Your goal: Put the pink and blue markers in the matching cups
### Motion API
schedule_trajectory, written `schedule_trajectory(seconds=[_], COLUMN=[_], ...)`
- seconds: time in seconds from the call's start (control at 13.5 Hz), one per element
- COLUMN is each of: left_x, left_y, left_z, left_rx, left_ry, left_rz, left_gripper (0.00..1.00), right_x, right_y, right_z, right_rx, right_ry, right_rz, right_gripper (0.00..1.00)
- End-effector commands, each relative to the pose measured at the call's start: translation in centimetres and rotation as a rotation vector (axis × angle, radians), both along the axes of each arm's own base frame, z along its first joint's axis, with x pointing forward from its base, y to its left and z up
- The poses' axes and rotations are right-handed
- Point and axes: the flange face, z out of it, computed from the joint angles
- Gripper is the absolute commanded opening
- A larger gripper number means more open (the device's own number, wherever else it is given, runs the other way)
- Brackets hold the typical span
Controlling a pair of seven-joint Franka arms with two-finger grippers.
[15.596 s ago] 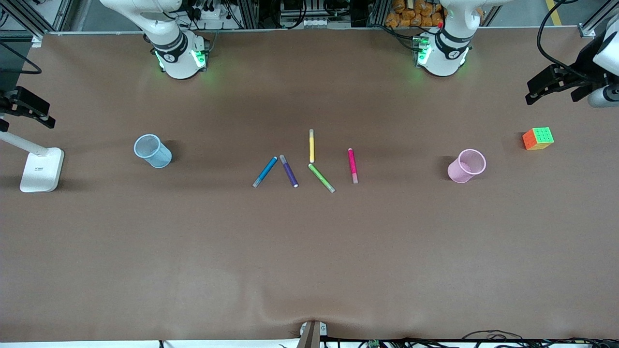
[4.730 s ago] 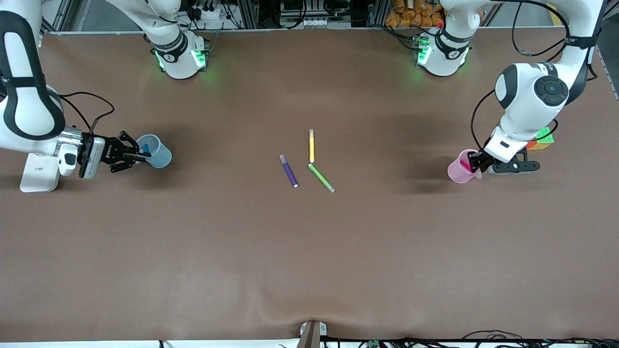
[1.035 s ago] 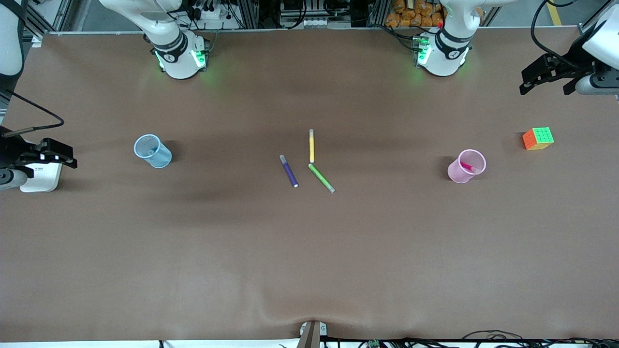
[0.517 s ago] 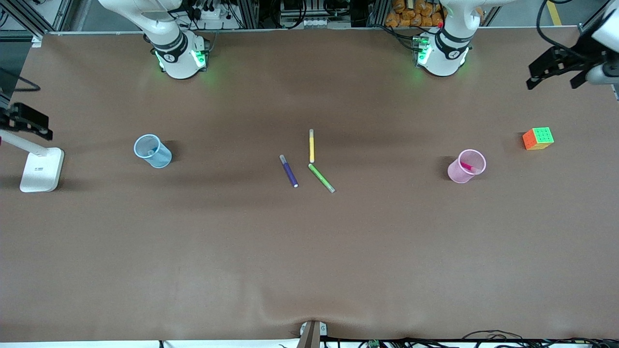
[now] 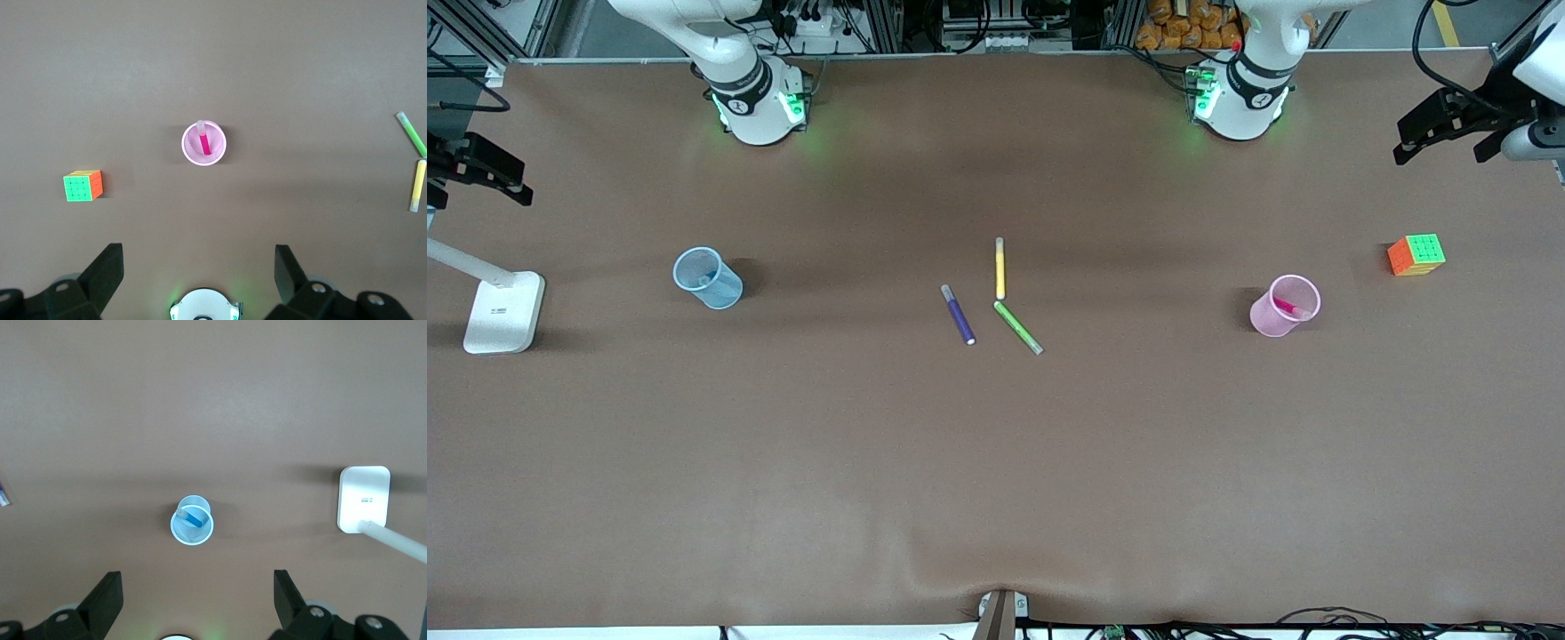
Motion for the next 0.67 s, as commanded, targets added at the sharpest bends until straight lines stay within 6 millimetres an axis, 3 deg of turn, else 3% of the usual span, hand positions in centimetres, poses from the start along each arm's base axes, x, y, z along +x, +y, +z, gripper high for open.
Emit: schedule_trajectory(seconds=[0.0, 0.15, 0.59], left_x=[1.9, 2.3, 2.9], left_y=[-0.1, -0.1, 0.4], left_z=[0.5, 0.2, 1.1], left_rx=[0.011, 0.012, 0.005], left_ry=[0.000, 0.006, -0.014], left_rz=[-0.014, -0.015, -0.007], left_gripper=[1.00, 1.00, 1.00], right_x=[0.2, 2.4, 2.2], right_y=[-0.2, -0.9, -1.1], right_z=[0.3, 1.1, 0.8], right_rx=[0.015, -0.002, 0.009], right_ry=[-0.023, -0.028, 0.023], right_rz=[-0.033, -0.038, -0.041], right_gripper=[1.00, 1.00, 1.00])
